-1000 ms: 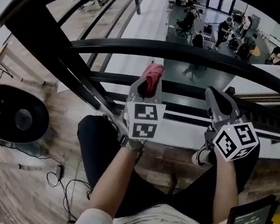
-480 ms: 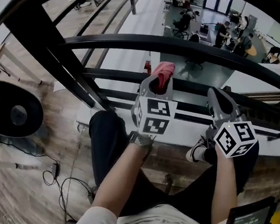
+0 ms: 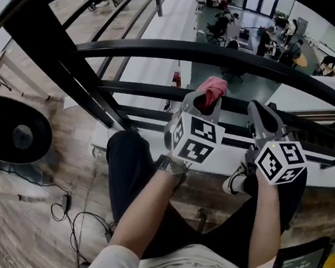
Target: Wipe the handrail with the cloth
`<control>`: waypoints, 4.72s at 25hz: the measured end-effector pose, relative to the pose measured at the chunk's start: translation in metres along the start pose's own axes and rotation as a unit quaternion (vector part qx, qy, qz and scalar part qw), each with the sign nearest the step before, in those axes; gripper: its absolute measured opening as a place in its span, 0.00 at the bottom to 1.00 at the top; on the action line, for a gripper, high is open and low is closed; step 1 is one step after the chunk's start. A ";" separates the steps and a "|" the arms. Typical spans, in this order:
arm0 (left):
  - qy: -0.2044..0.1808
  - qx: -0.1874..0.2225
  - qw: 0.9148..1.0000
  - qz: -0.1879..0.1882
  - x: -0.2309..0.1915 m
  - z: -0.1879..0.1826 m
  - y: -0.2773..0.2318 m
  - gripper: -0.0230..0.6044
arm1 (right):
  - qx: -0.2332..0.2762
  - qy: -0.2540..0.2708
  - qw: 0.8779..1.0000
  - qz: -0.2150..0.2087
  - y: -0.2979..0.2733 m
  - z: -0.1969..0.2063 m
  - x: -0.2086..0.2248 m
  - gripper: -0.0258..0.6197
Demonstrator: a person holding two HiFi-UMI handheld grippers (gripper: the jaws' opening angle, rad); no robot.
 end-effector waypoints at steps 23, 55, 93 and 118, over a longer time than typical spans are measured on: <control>0.013 -0.023 1.000 -0.018 -0.089 0.032 0.058 0.14 | -0.020 -0.002 0.997 -0.071 -0.058 -0.016 -0.072 0.04; 0.070 -0.057 0.966 -0.241 -0.240 0.087 0.155 0.14 | -0.028 -0.029 0.997 -0.067 -0.063 -0.015 -0.061 0.04; 0.040 -0.054 0.991 -0.115 -0.033 0.015 0.014 0.14 | -0.058 -0.038 0.997 0.035 0.073 0.035 0.107 0.04; 0.018 -0.053 0.998 0.041 0.163 -0.047 -0.111 0.14 | -0.031 -0.088 0.995 0.040 0.104 0.042 0.145 0.04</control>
Point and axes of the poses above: the fingertips, and each gripper's own axes: y backward along the fingers, x to its right, z out of its underside, the point moved 2 cm from there along y, backward along the fingers, and after that the axes turned 4 degrees about z, right-handed, at the moved point
